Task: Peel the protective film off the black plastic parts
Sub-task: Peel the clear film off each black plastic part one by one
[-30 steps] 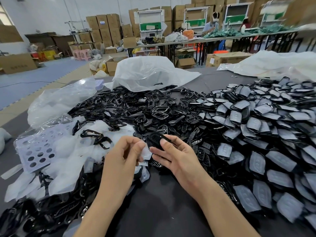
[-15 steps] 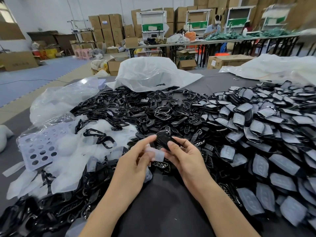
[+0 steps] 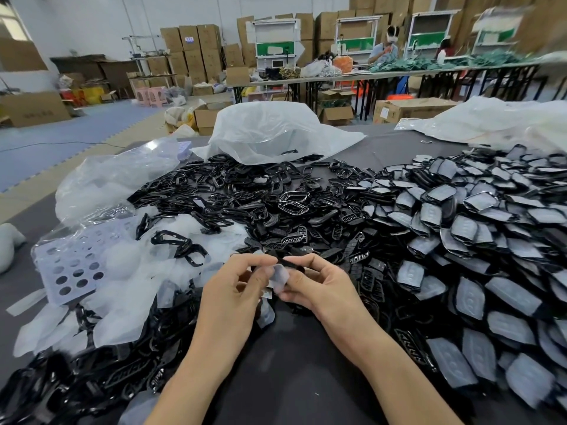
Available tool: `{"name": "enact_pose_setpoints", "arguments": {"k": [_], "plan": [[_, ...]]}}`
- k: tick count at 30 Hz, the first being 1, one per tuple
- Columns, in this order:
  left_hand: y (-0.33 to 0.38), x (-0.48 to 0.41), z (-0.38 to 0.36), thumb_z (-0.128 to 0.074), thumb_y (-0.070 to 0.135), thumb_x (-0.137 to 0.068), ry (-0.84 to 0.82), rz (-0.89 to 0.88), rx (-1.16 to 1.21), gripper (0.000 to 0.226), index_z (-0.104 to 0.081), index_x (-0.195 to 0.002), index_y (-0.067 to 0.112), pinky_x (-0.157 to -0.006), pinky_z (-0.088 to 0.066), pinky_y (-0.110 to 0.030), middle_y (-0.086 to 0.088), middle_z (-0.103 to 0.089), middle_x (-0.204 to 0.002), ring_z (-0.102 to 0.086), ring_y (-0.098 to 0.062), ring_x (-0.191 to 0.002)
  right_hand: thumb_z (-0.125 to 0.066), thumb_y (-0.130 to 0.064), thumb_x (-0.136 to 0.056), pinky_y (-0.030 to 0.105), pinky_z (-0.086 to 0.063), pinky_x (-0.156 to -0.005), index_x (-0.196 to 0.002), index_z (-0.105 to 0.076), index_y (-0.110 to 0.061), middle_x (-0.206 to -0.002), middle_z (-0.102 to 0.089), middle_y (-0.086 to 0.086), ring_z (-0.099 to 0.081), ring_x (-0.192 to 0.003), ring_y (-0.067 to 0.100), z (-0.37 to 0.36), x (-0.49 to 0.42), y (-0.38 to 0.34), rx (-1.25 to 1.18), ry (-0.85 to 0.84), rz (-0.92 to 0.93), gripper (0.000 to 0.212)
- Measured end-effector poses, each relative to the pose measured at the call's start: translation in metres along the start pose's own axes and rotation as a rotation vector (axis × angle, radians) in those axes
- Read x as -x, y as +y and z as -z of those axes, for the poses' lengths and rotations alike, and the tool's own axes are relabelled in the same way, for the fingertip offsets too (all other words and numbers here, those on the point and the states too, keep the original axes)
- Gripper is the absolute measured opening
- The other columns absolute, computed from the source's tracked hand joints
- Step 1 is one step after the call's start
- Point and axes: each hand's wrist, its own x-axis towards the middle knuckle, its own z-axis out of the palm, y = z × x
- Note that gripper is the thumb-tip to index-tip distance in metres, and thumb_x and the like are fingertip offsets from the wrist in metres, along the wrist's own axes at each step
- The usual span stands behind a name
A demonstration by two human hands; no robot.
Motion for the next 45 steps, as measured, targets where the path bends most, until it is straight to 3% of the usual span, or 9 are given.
{"name": "enact_pose_setpoints", "arguments": {"k": [5,7,11,15,19,29,34,41,45], "plan": [[-0.0004,-0.0016,0.0009,-0.067,0.018,-0.092,0.036,0.021,0.098,0.024,-0.064,-0.093,0.041,-0.064,-0.048,-0.015,0.011,-0.068,-0.088,-0.062,-0.013,-0.072,-0.072,-0.034,-0.080,0.022,-0.058,-0.074,-0.103,-0.074,-0.013,-0.096,-0.076,0.014,-0.075,-0.085,0.023,-0.0025,-0.0008,0.0005,-0.034,-0.031,0.017,0.031],[-0.0006,-0.0026,0.0013,-0.068,0.016,-0.092,0.043,0.023,0.123,0.026,-0.061,-0.093,0.041,-0.060,-0.047,-0.015,0.003,-0.066,-0.085,-0.061,-0.018,-0.071,-0.074,-0.029,-0.081,0.020,-0.057,-0.073,-0.104,-0.072,-0.012,-0.091,-0.076,0.011,-0.075,-0.082,0.020,-0.0036,-0.0007,0.0012,-0.002,-0.027,0.036,0.029],[-0.0012,-0.0035,0.0009,-0.064,0.016,-0.095,-0.040,0.048,0.171,0.018,-0.065,-0.104,0.031,-0.064,-0.052,-0.017,0.002,-0.070,-0.080,-0.068,-0.014,-0.069,-0.067,-0.009,-0.094,0.020,-0.056,-0.069,-0.107,-0.068,-0.009,-0.078,-0.074,0.006,-0.070,-0.071,0.014,-0.0003,-0.0008,0.0017,0.105,0.040,0.082,0.014],[-0.0029,-0.0057,0.0032,-0.056,0.017,-0.099,-0.102,0.070,0.183,0.017,-0.068,-0.106,0.027,-0.066,-0.052,-0.015,-0.002,-0.072,-0.077,-0.069,-0.013,-0.073,-0.064,-0.012,-0.097,0.023,-0.057,-0.072,-0.107,-0.070,-0.011,-0.081,-0.073,0.006,-0.069,-0.072,0.015,0.0013,-0.0007,-0.0007,0.133,0.066,0.105,0.012],[-0.0031,-0.0040,0.0022,-0.058,0.010,-0.097,-0.164,0.047,0.153,0.019,-0.066,-0.102,0.027,-0.059,-0.049,-0.013,-0.012,-0.063,-0.071,-0.060,-0.011,-0.061,-0.061,-0.015,-0.099,0.023,-0.058,-0.072,-0.106,-0.071,-0.011,-0.091,-0.076,0.010,-0.072,-0.075,0.019,0.0003,-0.0002,0.0010,0.111,0.069,0.107,0.013],[-0.0037,-0.0032,-0.0026,-0.058,0.017,-0.098,-0.101,0.047,0.193,0.025,-0.069,-0.096,0.040,-0.047,-0.044,-0.015,0.001,-0.060,-0.061,-0.055,-0.010,-0.052,-0.061,-0.013,-0.099,0.022,-0.057,-0.071,-0.104,-0.072,-0.012,-0.089,-0.075,0.012,-0.071,-0.074,0.019,-0.0003,-0.0029,0.0024,0.045,0.085,0.087,0.013],[-0.0037,-0.0022,-0.0042,-0.058,0.016,-0.097,-0.095,-0.007,0.129,0.029,-0.068,-0.097,0.043,-0.050,-0.045,-0.015,0.004,-0.056,-0.059,-0.052,-0.007,-0.052,-0.051,-0.007,-0.102,0.023,-0.056,-0.064,-0.102,-0.066,-0.009,-0.084,-0.072,0.012,-0.068,-0.067,0.017,-0.0038,-0.0051,0.0010,-0.061,0.066,0.020,0.015],[-0.0027,0.0000,-0.0031,-0.058,0.012,-0.097,-0.131,-0.060,0.077,0.038,-0.069,-0.099,0.048,-0.061,-0.049,-0.015,-0.001,-0.059,-0.064,-0.058,-0.008,-0.062,-0.058,-0.009,-0.098,0.024,-0.056,-0.066,-0.108,-0.066,-0.003,-0.085,-0.072,0.012,-0.067,-0.070,0.017,-0.0041,-0.0027,0.0000,-0.093,0.006,-0.047,0.013],[-0.0015,0.0037,-0.0055,-0.058,0.015,-0.098,-0.154,-0.062,0.059,0.035,-0.070,-0.107,0.046,-0.059,-0.047,-0.019,0.013,-0.061,-0.065,-0.056,-0.003,-0.058,-0.067,-0.009,-0.093,0.025,-0.056,-0.063,-0.102,-0.066,-0.003,-0.080,-0.070,0.012,-0.066,-0.067,0.018,-0.0030,-0.0018,-0.0020,-0.101,0.012,-0.062,0.011]]}}
